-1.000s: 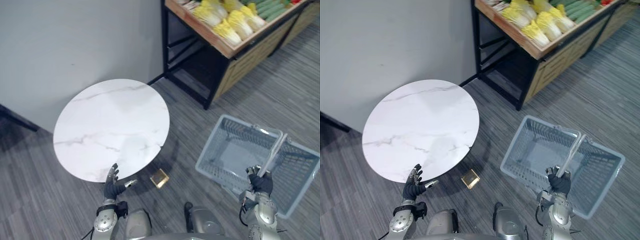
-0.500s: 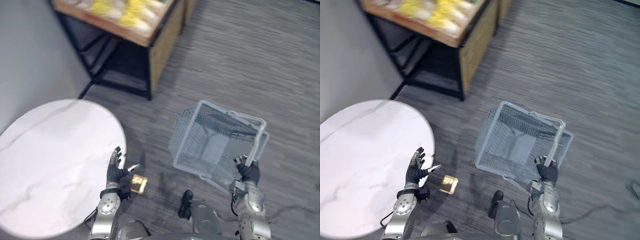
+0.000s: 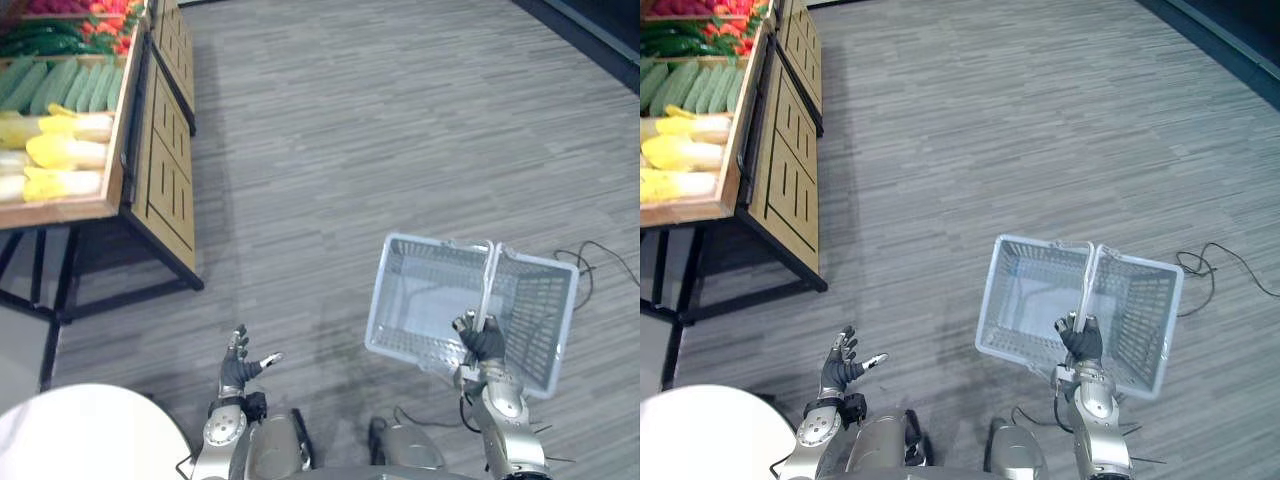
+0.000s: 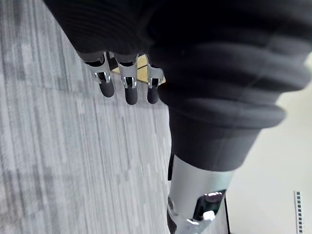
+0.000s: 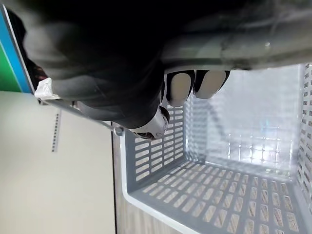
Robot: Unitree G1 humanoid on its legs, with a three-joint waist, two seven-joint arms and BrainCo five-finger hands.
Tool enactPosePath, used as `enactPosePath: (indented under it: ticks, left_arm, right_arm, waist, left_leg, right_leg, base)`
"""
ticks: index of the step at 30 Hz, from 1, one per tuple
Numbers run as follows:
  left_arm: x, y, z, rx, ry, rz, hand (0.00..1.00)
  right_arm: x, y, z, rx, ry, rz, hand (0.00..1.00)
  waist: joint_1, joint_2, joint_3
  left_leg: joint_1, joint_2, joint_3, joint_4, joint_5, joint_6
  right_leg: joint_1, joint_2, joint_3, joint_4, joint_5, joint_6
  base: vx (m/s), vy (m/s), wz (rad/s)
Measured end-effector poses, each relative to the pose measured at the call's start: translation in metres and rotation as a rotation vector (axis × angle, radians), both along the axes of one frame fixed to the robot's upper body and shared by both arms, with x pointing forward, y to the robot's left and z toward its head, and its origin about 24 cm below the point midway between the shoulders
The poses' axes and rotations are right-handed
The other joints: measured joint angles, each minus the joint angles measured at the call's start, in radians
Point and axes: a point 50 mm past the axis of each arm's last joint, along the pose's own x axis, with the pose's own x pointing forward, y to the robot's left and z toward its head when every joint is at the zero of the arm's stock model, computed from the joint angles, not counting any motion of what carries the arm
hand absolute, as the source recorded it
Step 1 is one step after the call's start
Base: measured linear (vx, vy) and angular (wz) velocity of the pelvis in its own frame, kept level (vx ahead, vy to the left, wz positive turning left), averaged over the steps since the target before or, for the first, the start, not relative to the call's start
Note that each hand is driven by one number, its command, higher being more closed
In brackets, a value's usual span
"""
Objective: Pick vegetable in the basket
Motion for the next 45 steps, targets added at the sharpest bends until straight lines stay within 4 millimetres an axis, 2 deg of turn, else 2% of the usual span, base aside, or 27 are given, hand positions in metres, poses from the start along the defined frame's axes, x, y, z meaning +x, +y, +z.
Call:
enactPosePath:
  ticks: [3, 5, 6, 9, 11, 13, 14, 15, 16, 17, 18, 19, 20, 21, 22, 25, 27, 29, 31, 32, 33, 37, 38, 39, 40, 42, 45]
  left_arm:
    - [0.005, -0.001, 0.008, -0.006, -0.041, 0.014, 0.00]
    - [0.006, -0.004, 0.011, -0.019, -0.058, 0.026, 0.00]
    - [0.007, -0.002, 0.014, -0.007, -0.068, 0.025, 0.00]
    - [0.012, 0.003, 0.031, 0.031, -0.142, 0.057, 0.00]
    - [0.019, 0.004, 0.049, 0.051, -0.228, 0.074, 0.00]
    - [0.034, 0.003, 0.072, 0.065, -0.342, 0.083, 0.00]
    - [0.039, 0.002, 0.078, 0.064, -0.372, 0.085, 0.00]
    - [0.047, 0.001, 0.090, 0.087, -0.432, 0.095, 0.00]
    - [0.051, 0.000, 0.098, 0.119, -0.473, 0.102, 0.00]
    - [0.052, -0.001, 0.101, 0.135, -0.488, 0.104, 0.00]
    - [0.052, -0.004, 0.105, 0.152, -0.505, 0.115, 0.00]
    - [0.051, -0.006, 0.109, 0.174, -0.525, 0.110, 0.00]
    - [0.050, -0.010, 0.118, 0.184, -0.564, 0.113, 0.00]
    - [0.047, -0.013, 0.123, 0.192, -0.585, 0.124, 0.00]
    - [0.045, -0.014, 0.126, 0.206, -0.596, 0.123, 0.00]
    - [0.036, -0.010, 0.133, 0.296, -0.620, 0.156, 0.00]
    - [0.037, -0.010, 0.136, 0.350, -0.624, 0.165, 0.00]
    - [0.038, -0.009, 0.136, 0.403, -0.615, 0.170, 0.00]
    - [0.038, -0.010, 0.137, 0.439, -0.612, 0.171, 0.00]
    - [0.038, -0.012, 0.137, 0.459, -0.616, 0.158, 0.00]
    - [0.040, -0.013, 0.139, 0.480, -0.617, 0.144, 0.00]
    - [0.037, -0.018, 0.137, 0.472, -0.605, 0.115, 0.00]
    - [0.037, -0.021, 0.136, 0.467, -0.596, 0.089, 0.00]
    - [0.038, -0.025, 0.136, 0.461, -0.603, 0.071, 0.00]
    - [0.038, -0.027, 0.137, 0.458, -0.607, 0.065, 0.00]
    - [0.040, -0.030, 0.134, 0.476, -0.593, 0.053, 0.00]
    - [0.042, -0.045, 0.135, 0.470, -0.617, -0.018, 0.00]
  right_arm:
    - [-0.001, 0.004, -0.007, 0.014, 0.026, -0.004, 1.00]
    - [-0.001, 0.005, -0.011, 0.008, 0.048, 0.006, 1.00]
    - [-0.004, 0.008, -0.015, 0.016, 0.067, 0.005, 1.00]
    - [-0.007, 0.013, -0.021, 0.014, 0.096, 0.015, 1.00]
    - [-0.006, 0.013, -0.021, 0.010, 0.093, 0.017, 1.00]
    - [-0.006, 0.010, -0.019, 0.003, 0.084, 0.009, 1.00]
    - [-0.006, 0.009, -0.019, 0.002, 0.082, 0.005, 1.00]
    - [-0.007, 0.008, -0.018, 0.003, 0.081, -0.004, 1.00]
    - [-0.008, 0.007, -0.019, 0.003, 0.082, -0.010, 1.00]
    - [-0.010, 0.007, -0.020, 0.003, 0.089, -0.018, 1.00]
    - [-0.011, 0.002, -0.019, -0.014, 0.090, -0.032, 1.00]
    - [-0.010, 0.003, -0.015, -0.014, 0.072, -0.032, 1.00]
    - [-0.013, 0.003, -0.012, -0.017, 0.060, -0.029, 1.00]
    - [-0.015, 0.006, -0.008, -0.017, 0.042, -0.022, 1.00]
    - [-0.020, 0.010, -0.009, -0.005, 0.044, -0.022, 1.00]
    - [-0.028, 0.009, -0.003, 0.031, -0.009, -0.085, 1.00]
    - [-0.028, 0.003, 0.000, 0.029, -0.036, -0.118, 1.00]
    - [-0.029, -0.005, 0.001, 0.020, -0.038, -0.147, 1.00]
    - [-0.036, -0.012, -0.001, 0.003, -0.020, -0.166, 1.00]
    - [-0.044, -0.021, -0.004, -0.019, 0.009, -0.182, 1.00]
    - [-0.051, -0.021, -0.016, 0.000, 0.061, -0.210, 1.00]
    - [-0.056, -0.018, -0.027, 0.027, 0.119, -0.217, 1.00]
    - [-0.059, -0.018, -0.029, 0.033, 0.136, -0.219, 1.00]
    - [-0.061, -0.019, -0.031, 0.037, 0.146, -0.225, 1.00]
    - [-0.061, -0.018, -0.031, 0.040, 0.147, -0.226, 1.00]
    - [-0.057, -0.014, -0.031, 0.049, 0.139, -0.207, 1.00]
    - [-0.060, -0.005, -0.032, 0.080, 0.133, -0.213, 1.00]
  waist:
    - [0.002, -0.059, -0.011]
    - [-0.001, -0.059, -0.011]
    - [-0.008, -0.066, -0.011]
    - [-0.026, -0.055, -0.010]
    - [-0.030, -0.041, -0.007]
    - [-0.040, -0.029, -0.004]
    - [-0.044, -0.025, -0.001]
    - [-0.059, -0.023, 0.000]
    - [-0.062, -0.029, -0.001]
    - [-0.067, -0.033, -0.006]
    - [-0.058, 0.007, -0.006]
    - [-0.060, 0.019, -0.009]
    - [-0.063, 0.031, -0.005]
    - [-0.051, 0.035, 0.001]
    - [-0.042, 0.030, 0.007]
    - [-0.022, 0.025, 0.006]
    - [-0.020, 0.025, 0.006]
    - [-0.017, 0.023, 0.007]
    - [-0.027, 0.016, 0.003]
    - [-0.034, 0.032, -0.012]
    - [-0.036, -0.008, -0.031]
    - [-0.025, -0.035, -0.031]
    - [-0.033, -0.046, -0.027]
    - [-0.046, -0.046, -0.030]
    - [-0.057, -0.048, -0.030]
    - [-0.073, -0.044, -0.031]
    - [-0.081, -0.059, -0.031]
  left_leg:
    - [-0.005, -0.080, 0.017, 0.110, -0.145, 0.080]
    - [0.053, -0.114, 0.015, 0.128, -0.199, 0.102]
    - [0.123, -0.141, 0.008, 0.108, -0.227, 0.115]
    - [0.303, -0.171, -0.057, 0.007, -0.246, 0.120]
    - [0.389, -0.163, -0.110, -0.072, -0.246, 0.120]
    - [0.433, -0.146, -0.172, -0.094, -0.250, 0.113]
    - [0.448, -0.137, -0.189, -0.097, -0.257, 0.099]
    - [0.475, -0.126, -0.232, -0.094, -0.280, 0.059]
    - [0.511, -0.122, -0.269, -0.092, -0.305, 0.016]
    - [0.530, -0.117, -0.291, -0.083, -0.318, -0.005]
    - [0.536, -0.080, -0.316, -0.034, -0.323, -0.019]
    - [0.519, -0.074, -0.333, 0.031, -0.309, -0.040]
    - [0.467, -0.061, -0.330, 0.191, -0.258, -0.075]
    - [0.376, -0.027, -0.297, 0.410, -0.130, -0.085]
    - [0.319, 0.027, -0.245, 0.547, -0.081, -0.088]
    - [0.168, 0.148, -0.033, 0.693, -0.162, -0.054]
    - [0.103, 0.150, 0.033, 0.595, -0.199, -0.048]
    - [0.059, 0.146, 0.130, 0.406, -0.204, -0.040]
    - [0.057, 0.109, 0.230, 0.170, -0.123, -0.032]
    - [0.061, 0.090, 0.308, 0.043, -0.008, 0.115]
    - [0.068, 0.036, 0.336, 0.034, -0.019, 0.137]
    - [0.081, -0.040, 0.297, 0.081, -0.135, 0.174]
    - [0.123, -0.081, 0.255, 0.071, -0.165, 0.174]
    - [0.177, -0.125, 0.204, 0.042, -0.185, 0.176]
    - [0.198, -0.141, 0.179, 0.030, -0.194, 0.177]
    - [0.271, -0.156, 0.106, -0.008, -0.197, 0.177]
    - [0.352, -0.156, -0.042, -0.035, -0.201, 0.153]
  right_leg:
    - [0.040, -0.096, -0.003, 0.040, -0.037, 0.072]
    - [-0.026, -0.148, 0.002, 0.298, -0.020, 0.112]
    - [-0.101, -0.184, 0.022, 0.534, 0.031, 0.140]
    - [-0.233, -0.186, -0.025, 0.771, -0.024, 0.037]
    - [-0.321, -0.147, -0.069, 0.684, -0.059, 0.007]
    - [-0.426, -0.080, -0.026, 0.456, -0.053, 0.016]
    - [-0.451, -0.061, 0.000, 0.389, -0.031, 0.023]
    - [-0.471, -0.029, 0.062, 0.220, 0.063, 0.041]
    - [-0.458, -0.023, 0.117, 0.140, 0.234, 0.059]
    - [-0.448, -0.017, 0.136, 0.161, 0.313, 0.046]
    - [-0.450, -0.011, 0.110, 0.263, 0.233, 0.004]
    - [-0.445, -0.019, 0.080, 0.311, 0.177, -0.006]
    - [-0.406, -0.019, 0.042, 0.334, 0.129, -0.027]
    - [-0.325, -0.016, 0.011, 0.298, 0.102, -0.046]
    - [-0.250, -0.005, -0.012, 0.248, 0.094, -0.053]
    - [-0.020, 0.011, -0.079, 0.047, 0.094, -0.053]
    - [0.034, 0.003, -0.113, -0.008, 0.094, -0.053]
    - [0.091, -0.011, -0.164, -0.051, 0.091, -0.047]
    - [0.160, -0.032, -0.238, -0.067, 0.057, 0.009]
    - [0.190, -0.020, -0.283, -0.064, 0.026, 0.052]
    - [0.204, -0.067, -0.315, -0.048, 0.004, 0.071]
    - [0.222, -0.134, -0.366, 0.113, 0.016, 0.094]
    - [0.189, -0.190, -0.352, 0.303, 0.061, 0.121]
    - [0.110, -0.248, -0.288, 0.540, 0.155, 0.050]
    - [0.055, -0.253, -0.233, 0.649, 0.124, 0.030]
    - [-0.115, -0.194, -0.091, 0.777, 0.013, 0.018]
    - [-0.259, -0.049, 0.079, 0.516, -0.058, 0.022]
  base:
    - [0.58, 0.268, 0.10]
    - [0.59, 0.268, 0.15]
    - [0.48, 0.167, 0.28]
    - [0.61, 0.101, 0.37]
    - [0.61, -0.008, 0.46]
    - [0.53, -0.080, 0.85]
    - [0.54, -0.145, 1.12]
    - [0.55, -0.210, 1.25]
    - [0.70, -0.315, 1.26]
    - [0.61, -0.287, 0.87]
    - [0.60, -0.289, 0.63]
    - [0.58, -0.256, 0.73]
    - [0.66, -0.304, 0.82]
    - [0.64, -0.285, 0.72]
    - [0.50, -0.219, 0.45]
    - [0.48, -0.164, 0.37]
    - [0.33, -0.041, 0.49]
    - [0.37, 0.030, 0.66]
    - [0.44, 0.109, 0.94]
    - [0.44, 0.121, 1.38]
    - [0.43, 0.133, 1.31]
    - [0.46, 0.165, 1.02]
    - [0.44, 0.198, 1.09]
    - [0.44, 0.184, 1.14]
    - [0.43, 0.105, 1.22]
    - [0.46, 0.000, 1.15]
    - [0.41, -0.105, 1.27]
